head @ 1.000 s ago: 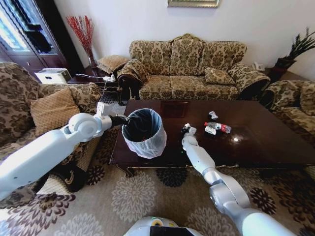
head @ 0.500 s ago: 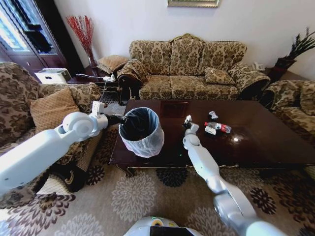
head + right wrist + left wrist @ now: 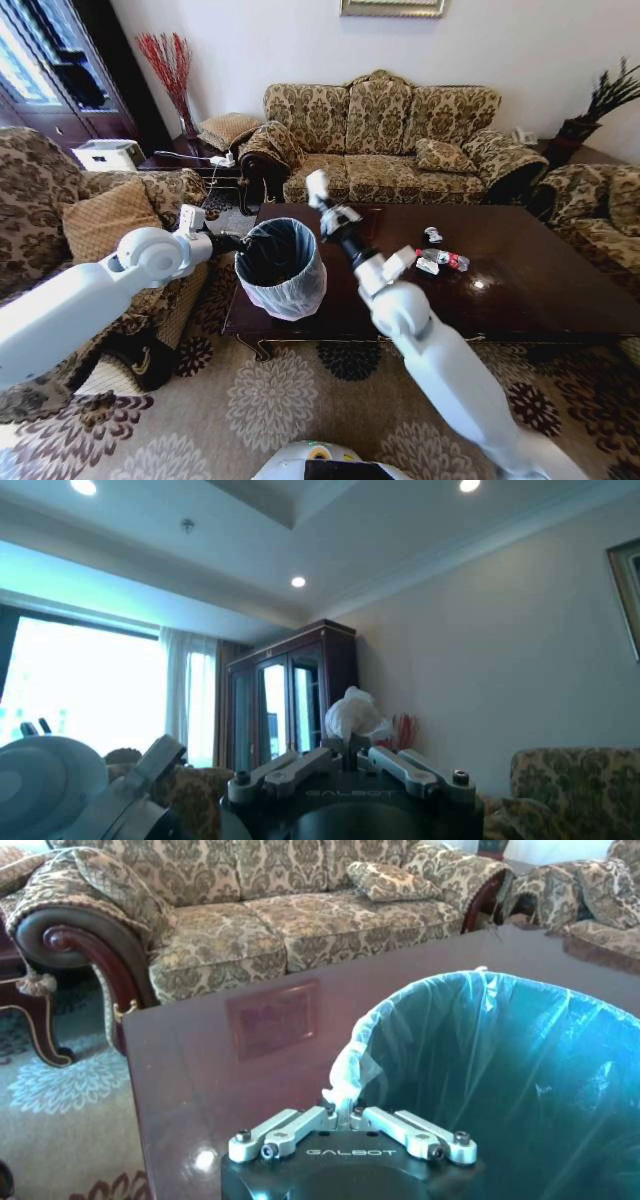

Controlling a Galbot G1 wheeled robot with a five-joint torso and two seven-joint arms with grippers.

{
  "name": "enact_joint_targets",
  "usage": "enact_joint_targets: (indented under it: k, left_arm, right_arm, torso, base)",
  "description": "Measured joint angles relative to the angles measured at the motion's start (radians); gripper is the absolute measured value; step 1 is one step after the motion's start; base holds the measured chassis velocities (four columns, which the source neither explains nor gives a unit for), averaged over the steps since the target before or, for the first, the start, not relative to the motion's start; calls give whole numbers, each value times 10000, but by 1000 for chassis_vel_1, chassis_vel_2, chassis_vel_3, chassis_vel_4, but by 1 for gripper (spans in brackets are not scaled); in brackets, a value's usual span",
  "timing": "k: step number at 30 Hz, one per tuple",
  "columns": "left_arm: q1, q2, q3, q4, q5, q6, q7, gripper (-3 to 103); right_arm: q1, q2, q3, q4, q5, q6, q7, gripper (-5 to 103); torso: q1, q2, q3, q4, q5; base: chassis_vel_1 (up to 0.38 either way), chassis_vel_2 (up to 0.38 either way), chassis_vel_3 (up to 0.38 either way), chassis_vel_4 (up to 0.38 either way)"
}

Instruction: Move to the front of the table and place the trash on the table into the trash bin.

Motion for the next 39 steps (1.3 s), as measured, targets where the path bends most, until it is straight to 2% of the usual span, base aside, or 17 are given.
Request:
enact_joint_targets:
  k: [5, 6, 7, 11, 12, 15, 18, 20, 22, 25, 26, 28, 31, 36, 39]
  left_arm:
    - [136, 86, -155, -204, -90, 0, -32, 0]
    - [271, 124, -253, -308, -114, 1, -52, 0]
    - [271, 124, -253, -308, -114, 1, -52, 0]
    - [689, 200, -560, -462, -126, 5, -67, 0]
    - [689, 200, -560, -462, -126, 5, -67, 0]
    - [1208, 243, -937, -529, -106, 4, -73, 0]
    - [1416, 259, -1084, -568, -91, 2, -73, 0]
    - [1625, 293, -1252, -607, -71, -3, -72, 0]
    - [1666, 317, -1294, -617, -69, -9, -71, 0]
    - [2065, 475, -1762, -690, -56, -38, -66, 0]
    - [2241, 545, -1968, -725, -49, -56, -61, 0]
    - [2312, 580, -2056, -746, -43, -69, -54, 0]
    - [2722, 756, -2451, -923, 33, -174, -20, 0]
    - [2907, 855, -2587, -1147, 54, -237, 36, 0]
    - [2909, 853, -2588, -1164, 61, -299, 26, 0]
  right_arm:
    - [-320, 35, -365, -116, -348, -16, -120, 0]
    - [-379, 44, -431, -167, -401, -44, -170, 5]
    - [-379, 44, -431, -167, -401, -44, -170, 5]
    - [-489, 44, -491, -241, -511, -128, -245, 27]
    - [-489, 44, -491, -241, -511, -128, -245, 27]
    - [-663, -14, -363, -361, -843, -200, -235, 43]
    - [-704, -36, -332, -361, -880, -172, -232, 48]
    - [-740, -26, -251, -346, -880, -79, -162, 60]
    - [-773, -5, -163, -345, -928, 78, -65, 60]
    - [-1205, 65, 652, -452, -1497, 881, 543, 77]
    - [-1429, 26, 1000, -550, -1657, 940, 685, 83]
    - [-1589, -20, 1265, -640, -1731, 940, 773, 83]
    - [-2303, -392, 2592, -1570, -1644, 748, 992, 97]
    - [-2641, -583, 3640, -3470, -1751, 1398, 923, 100]
    - [-2624, -583, 3875, -4091, -1643, 1466, 913, 100]
  torso:
    - [0, 0, 0, -2, 1]
    - [-1, 0, 0, -1, 1]
    - [-1, 0, 0, -1, 1]
    - [0, 0, 1, -1, 0]
    - [0, 0, 1, -1, 0]
    - [0, 0, 1, -1, 0]
    - [0, 0, 1, -1, -2]
    - [0, -1, 1, 0, -1]
    - [0, -2, 1, 0, -1]
    - [0, -2, 1, 3, -1]
    - [0, -2, 1, 2, 1]
    - [0, -2, 1, 3, 3]
    - [-1, -1, 0, -3, 1]
    - [-1, -2, 1, -3, 3]
    - [-1, -2, 1, -1, 1]
  base:
    - [0, 0, 0, 0]
    - [0, 0, 0, 0]
    - [0, 0, 0, 0]
    - [0, 0, 0, 0]
    - [0, 0, 0, 0]
    - [0, 0, 0, 0]
    - [0, 0, 0, 0]
    - [0, 0, 0, 0]
    - [0, 0, 0, 0]
    - [0, 0, 0, 0]
    - [0, 0, 0, 0]
    - [0, 0, 0, 0]
    - [0, 0, 0, 0]
    - [0, 0, 0, 0]
    - [-46, -38, 48, 33]
